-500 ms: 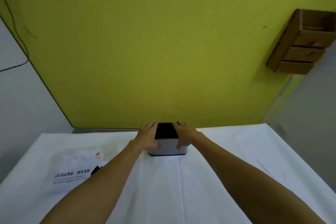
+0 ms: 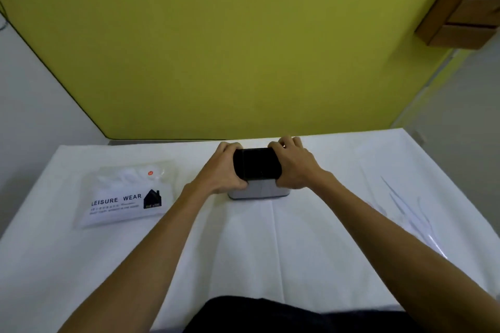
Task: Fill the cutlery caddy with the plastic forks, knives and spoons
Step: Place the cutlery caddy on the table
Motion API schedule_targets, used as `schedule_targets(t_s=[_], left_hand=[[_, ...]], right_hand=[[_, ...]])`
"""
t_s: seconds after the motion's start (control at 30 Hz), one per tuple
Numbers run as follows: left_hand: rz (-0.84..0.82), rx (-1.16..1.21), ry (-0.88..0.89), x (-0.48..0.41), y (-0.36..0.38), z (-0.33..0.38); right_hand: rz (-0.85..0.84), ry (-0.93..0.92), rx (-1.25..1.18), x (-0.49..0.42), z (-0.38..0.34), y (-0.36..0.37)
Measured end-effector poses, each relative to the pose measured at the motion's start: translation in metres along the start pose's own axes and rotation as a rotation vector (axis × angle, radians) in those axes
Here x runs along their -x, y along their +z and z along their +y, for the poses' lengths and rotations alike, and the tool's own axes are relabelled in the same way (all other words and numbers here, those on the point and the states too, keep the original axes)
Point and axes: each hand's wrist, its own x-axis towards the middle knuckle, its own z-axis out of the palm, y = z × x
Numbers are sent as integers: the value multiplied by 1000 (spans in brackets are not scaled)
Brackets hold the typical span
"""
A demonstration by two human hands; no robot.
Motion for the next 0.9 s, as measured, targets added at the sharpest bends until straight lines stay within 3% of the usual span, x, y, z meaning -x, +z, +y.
schedule_targets(t_s=[0.17,0.4,0.67,0.9], left_hand=[[-18,122,38,72,31,6],[-99,109,14,104,49,8],[-266,-157,-39,99,51,33],[-301,-146,162,78,90,104]], right_hand=[[2,-12,-65,82,0,17],[-31,-3,-86,115,-3,39],[-22,1,-241,126,7,46],[-79,308,-568,170,82,64]])
